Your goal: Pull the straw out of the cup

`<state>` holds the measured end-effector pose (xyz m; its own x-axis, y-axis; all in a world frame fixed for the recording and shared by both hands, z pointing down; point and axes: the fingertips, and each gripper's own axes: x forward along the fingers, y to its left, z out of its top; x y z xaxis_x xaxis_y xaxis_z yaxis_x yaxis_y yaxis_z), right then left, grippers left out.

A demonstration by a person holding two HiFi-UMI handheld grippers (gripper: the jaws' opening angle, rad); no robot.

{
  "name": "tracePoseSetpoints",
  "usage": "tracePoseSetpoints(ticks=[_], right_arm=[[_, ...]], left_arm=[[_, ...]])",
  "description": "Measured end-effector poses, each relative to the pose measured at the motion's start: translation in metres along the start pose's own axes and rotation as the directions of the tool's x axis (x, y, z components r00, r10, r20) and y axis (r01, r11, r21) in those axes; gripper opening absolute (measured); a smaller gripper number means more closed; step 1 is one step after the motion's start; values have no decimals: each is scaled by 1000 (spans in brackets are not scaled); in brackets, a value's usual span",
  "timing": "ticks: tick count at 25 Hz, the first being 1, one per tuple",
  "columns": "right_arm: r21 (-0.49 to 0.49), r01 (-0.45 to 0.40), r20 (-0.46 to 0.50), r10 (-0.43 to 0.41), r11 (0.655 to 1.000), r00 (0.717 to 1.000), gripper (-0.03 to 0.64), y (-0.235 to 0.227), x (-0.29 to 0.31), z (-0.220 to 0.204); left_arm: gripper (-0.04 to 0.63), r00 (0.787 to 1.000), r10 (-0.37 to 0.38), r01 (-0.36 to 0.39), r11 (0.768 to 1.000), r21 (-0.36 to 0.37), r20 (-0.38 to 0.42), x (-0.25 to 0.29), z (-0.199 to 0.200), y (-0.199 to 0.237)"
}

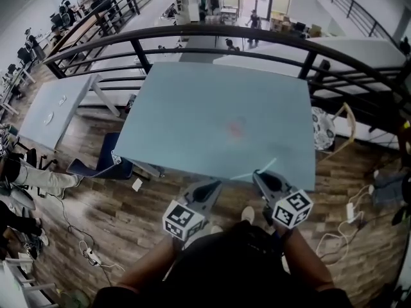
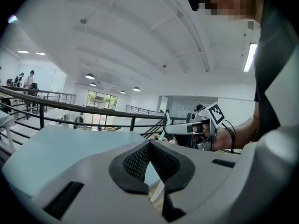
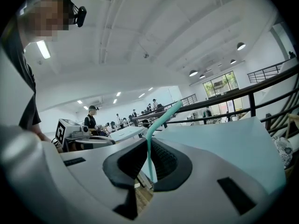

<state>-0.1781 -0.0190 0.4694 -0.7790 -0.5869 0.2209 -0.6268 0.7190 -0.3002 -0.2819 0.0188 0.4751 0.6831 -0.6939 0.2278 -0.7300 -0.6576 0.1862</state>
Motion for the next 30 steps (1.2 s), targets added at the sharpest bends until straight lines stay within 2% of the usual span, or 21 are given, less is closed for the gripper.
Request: tracePoseSetpoints(ticks=[10,15,22,30], right_arm=[[3,-1,6,1,1000,1000,34,29,-41,-12],[-25,-38,-2,38,999,999,34,26,-60,-9],[-37,-90,-23,89,995,996,34,8,-103,-15],[-39,-147,-54,145,988,988,34,2,-159,-40]], left_arm=[[11,1000,-13,13,999,-49,7,-17,-17,-39],[11,999,34,-33,998,-49,32,-16,-9,-56],[11,993,116,-114,990,-83,18,-10,-20,-90],[11,990,142,-141,982,-127,-6,5,-38,-152]])
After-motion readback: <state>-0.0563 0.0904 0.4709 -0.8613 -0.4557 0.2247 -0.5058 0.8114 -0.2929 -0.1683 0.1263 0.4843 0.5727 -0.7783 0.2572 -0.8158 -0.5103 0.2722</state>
